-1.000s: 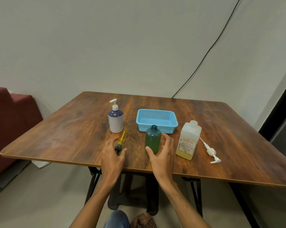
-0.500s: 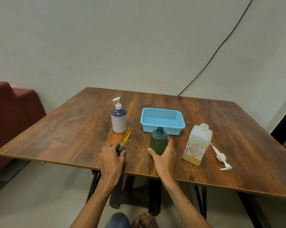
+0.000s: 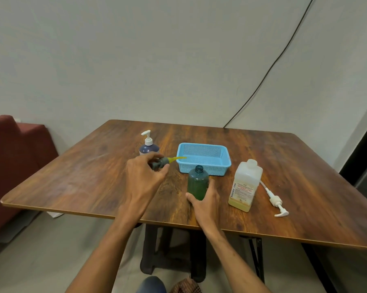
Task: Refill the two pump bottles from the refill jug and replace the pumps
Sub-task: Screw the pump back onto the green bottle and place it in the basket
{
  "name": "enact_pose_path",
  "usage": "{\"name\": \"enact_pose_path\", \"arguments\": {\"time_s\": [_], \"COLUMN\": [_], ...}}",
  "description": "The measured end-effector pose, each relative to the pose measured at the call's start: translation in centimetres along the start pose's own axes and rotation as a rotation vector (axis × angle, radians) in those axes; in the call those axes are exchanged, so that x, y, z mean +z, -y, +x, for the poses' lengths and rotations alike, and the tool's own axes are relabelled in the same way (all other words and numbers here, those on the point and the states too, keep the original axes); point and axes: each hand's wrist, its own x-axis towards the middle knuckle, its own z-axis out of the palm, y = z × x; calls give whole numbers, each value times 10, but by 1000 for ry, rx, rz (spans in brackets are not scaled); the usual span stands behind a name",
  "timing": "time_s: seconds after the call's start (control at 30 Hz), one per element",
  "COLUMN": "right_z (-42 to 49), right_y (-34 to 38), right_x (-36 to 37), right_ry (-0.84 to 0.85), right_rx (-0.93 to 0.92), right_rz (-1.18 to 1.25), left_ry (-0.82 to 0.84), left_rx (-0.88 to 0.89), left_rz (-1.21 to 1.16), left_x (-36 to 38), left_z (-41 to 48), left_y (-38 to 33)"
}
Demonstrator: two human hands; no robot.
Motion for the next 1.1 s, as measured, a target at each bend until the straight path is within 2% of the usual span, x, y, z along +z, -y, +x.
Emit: {"name": "enact_pose_path", "arguments": {"time_s": [0.43, 0.73, 1.1], "right_z": [1, 3, 5], "right_y": [2, -2, -6], "right_x": [1, 4, 4], "right_ry": [14, 7, 19], "right_rx": [27, 20, 7], "right_rz": [-94, -117, -72], "left_ry": [202, 370, 483], "left_rx": [128, 99, 13], "left_rz": [67, 164, 111], "left_x": [-12, 18, 73], "left_z": [43, 57, 57], "left_y": [-61, -58, -40]}}
